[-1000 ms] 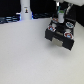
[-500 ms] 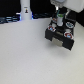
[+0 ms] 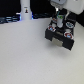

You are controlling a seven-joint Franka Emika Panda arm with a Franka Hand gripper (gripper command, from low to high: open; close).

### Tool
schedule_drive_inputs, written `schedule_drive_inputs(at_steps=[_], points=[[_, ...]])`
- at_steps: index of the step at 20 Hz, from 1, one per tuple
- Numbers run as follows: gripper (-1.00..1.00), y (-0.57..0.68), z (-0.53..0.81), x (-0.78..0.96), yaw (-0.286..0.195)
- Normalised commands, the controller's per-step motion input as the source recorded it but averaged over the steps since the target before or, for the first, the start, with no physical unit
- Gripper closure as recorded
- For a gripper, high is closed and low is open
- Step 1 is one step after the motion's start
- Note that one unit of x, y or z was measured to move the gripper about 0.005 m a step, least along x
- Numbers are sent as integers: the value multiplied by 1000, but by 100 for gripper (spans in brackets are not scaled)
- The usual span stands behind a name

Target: Open the kcup holder, insert the kcup into the holder, and close the kcup holder

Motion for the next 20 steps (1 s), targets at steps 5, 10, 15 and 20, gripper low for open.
schedule_drive_inputs(at_steps=[5,10,15,20], points=[[100,69,292,511,-15],[100,38,-6,317,-22],[100,41,-223,-49,36],[100,27,-197,-12,10]])
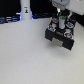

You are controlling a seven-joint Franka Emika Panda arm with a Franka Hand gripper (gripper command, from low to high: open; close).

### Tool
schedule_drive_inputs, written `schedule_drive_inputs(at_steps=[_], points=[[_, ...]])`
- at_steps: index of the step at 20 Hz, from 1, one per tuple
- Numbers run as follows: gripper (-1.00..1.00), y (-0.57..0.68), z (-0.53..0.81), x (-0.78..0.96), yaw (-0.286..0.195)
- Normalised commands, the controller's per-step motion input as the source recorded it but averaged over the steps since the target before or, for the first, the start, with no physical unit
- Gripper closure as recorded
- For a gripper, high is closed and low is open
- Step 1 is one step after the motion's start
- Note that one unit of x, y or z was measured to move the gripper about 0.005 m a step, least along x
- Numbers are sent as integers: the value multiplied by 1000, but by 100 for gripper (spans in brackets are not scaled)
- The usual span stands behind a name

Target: Open the kcup holder, insert the kcup into the holder, and close the kcup holder

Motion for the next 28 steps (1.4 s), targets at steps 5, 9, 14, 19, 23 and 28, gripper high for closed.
schedule_drive_inputs(at_steps=[5,9,14,19,23,28], points=[[100,33,-208,9,14],[100,117,-227,71,20],[100,152,-126,126,22],[-100,150,79,128,49],[-100,101,258,138,62],[-100,37,394,223,83]])
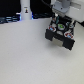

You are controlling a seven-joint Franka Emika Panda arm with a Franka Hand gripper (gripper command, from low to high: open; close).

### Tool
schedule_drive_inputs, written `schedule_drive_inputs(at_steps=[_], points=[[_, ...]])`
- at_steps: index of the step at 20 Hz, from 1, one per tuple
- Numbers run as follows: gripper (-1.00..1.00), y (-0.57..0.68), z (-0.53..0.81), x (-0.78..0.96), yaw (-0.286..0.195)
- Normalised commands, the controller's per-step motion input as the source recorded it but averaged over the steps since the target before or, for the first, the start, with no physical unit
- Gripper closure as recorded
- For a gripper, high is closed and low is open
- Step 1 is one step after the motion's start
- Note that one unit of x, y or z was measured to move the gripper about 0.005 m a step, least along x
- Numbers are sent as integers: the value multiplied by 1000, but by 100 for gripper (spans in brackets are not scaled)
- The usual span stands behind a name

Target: Open the kcup holder, insert the kcup into the holder, and close the kcup holder

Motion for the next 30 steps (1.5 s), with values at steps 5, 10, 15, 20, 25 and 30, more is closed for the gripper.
schedule_drive_inputs(at_steps=[5,10,15,20,25,30], points=[[-100,-270,534,388,58],[-100,-426,464,520,38],[-100,-471,316,532,48],[-100,-441,255,614,31],[-100,-385,125,686,18],[-100,-256,-10,698,35]])
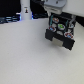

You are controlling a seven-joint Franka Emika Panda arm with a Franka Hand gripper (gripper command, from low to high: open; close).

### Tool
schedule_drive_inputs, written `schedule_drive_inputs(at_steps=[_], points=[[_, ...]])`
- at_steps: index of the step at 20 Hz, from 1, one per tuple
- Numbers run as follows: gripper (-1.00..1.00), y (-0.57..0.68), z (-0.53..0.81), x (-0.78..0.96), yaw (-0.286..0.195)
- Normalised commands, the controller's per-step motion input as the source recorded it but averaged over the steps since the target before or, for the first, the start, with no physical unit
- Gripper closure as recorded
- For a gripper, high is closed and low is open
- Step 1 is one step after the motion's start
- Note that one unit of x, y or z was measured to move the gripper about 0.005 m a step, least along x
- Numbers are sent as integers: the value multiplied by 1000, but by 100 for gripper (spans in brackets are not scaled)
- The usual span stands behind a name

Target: Open the kcup holder, insert the kcup into the holder, and close the kcup holder

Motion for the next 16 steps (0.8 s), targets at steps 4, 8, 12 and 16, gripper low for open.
schedule_drive_inputs(at_steps=[4,8,12,16], points=[[-100,-123,-211,529,59],[-100,0,-330,397,89],[-100,173,-258,113,151],[-100,249,-146,-5,199]])
